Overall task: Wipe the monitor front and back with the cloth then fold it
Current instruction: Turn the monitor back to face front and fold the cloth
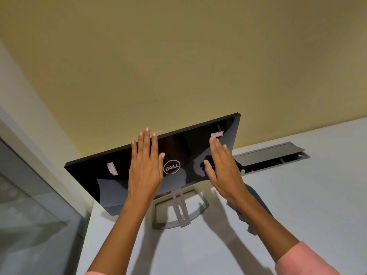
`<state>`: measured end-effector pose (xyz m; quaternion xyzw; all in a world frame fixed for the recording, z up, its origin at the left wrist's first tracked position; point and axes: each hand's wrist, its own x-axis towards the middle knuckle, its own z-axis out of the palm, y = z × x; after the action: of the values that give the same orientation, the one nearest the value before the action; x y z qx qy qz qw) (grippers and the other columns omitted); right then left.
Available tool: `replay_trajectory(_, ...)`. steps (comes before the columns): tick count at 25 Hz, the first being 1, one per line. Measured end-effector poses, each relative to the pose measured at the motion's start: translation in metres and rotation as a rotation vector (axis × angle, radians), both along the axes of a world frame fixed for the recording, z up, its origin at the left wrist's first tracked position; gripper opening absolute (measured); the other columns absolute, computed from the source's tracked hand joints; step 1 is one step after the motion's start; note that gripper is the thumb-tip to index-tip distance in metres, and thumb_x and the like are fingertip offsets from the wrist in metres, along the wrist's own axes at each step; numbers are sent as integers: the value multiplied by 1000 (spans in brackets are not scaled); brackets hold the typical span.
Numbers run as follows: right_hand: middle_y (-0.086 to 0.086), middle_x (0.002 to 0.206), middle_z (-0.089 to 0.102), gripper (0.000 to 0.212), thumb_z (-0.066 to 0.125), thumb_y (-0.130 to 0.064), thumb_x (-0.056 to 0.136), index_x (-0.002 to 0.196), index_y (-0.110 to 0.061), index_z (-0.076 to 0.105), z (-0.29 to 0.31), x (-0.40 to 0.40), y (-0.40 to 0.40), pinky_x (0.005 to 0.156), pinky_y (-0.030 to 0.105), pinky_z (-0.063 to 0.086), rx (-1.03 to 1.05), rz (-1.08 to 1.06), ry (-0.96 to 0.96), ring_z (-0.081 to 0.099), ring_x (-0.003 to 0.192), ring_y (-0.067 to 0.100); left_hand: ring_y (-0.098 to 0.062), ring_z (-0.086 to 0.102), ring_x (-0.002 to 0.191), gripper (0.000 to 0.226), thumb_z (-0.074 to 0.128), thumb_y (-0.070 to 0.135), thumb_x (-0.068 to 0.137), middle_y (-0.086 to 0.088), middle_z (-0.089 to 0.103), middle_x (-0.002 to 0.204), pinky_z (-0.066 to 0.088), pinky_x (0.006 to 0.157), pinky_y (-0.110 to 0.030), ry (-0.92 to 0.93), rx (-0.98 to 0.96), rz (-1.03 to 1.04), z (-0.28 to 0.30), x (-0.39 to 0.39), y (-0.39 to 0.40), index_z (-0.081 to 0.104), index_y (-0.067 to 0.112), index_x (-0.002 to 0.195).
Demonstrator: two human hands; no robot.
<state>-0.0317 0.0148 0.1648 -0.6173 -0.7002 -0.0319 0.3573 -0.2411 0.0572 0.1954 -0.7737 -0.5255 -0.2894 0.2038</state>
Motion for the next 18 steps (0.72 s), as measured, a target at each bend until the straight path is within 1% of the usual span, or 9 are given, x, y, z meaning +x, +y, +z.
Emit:
replay_trajectory(2,5,157,12,62,25,-33,95,149,-7,11,18,-8,11,118,27,1,17,5,-78,9,145,15,-30,11,143,56,21,31,99,-20,18,154,-3,118,-38,-30,-12,36,4,-17,2,23,-2,145)
replay_trajectory(4,10,157,13,64,20,-36,94,149,-5,11,29,-13,20,117,27,-4,-5,-13,-171,8,146,20,-32,15,143,59,17,35,99,-22,21,152,-1,117,-39,-34,-39,71,5,-31,3,27,-4,143)
replay_trajectory(8,13,158,9,60,26,-29,97,149,-3,9,37,-15,34,118,32,-5,-83,-80,-253,3,147,22,-37,27,138,62,11,35,100,-25,32,147,9,115,-44,-6,-59,103,2,-44,1,34,-8,138)
replay_trajectory(10,13,158,7,59,30,-25,99,149,-2,7,42,-9,42,119,34,-3,-123,-123,-280,1,147,22,-37,29,138,60,14,34,100,-25,32,146,11,115,-46,4,-57,111,-1,-44,-3,34,-8,138)
replay_trajectory(14,14,158,5,59,28,-25,100,149,-2,6,53,3,52,119,38,1,-196,-189,-374,3,147,22,-37,28,138,58,19,31,98,-27,29,147,3,117,-43,24,-61,111,-3,-39,-7,31,-9,139)
replay_trajectory(16,13,158,5,59,28,-25,99,149,-3,6,55,6,53,120,38,2,-219,-181,-412,4,146,22,-36,30,137,60,18,32,98,-27,30,147,3,116,-42,27,-79,126,-3,-30,-10,31,-9,139)
replay_trajectory(18,13,158,5,60,29,-25,99,149,-3,5,56,12,51,119,39,2,-235,-179,-441,4,146,22,-34,28,139,61,15,36,99,-25,28,148,4,117,-43,21,-94,159,-3,-18,-13,28,-7,140)
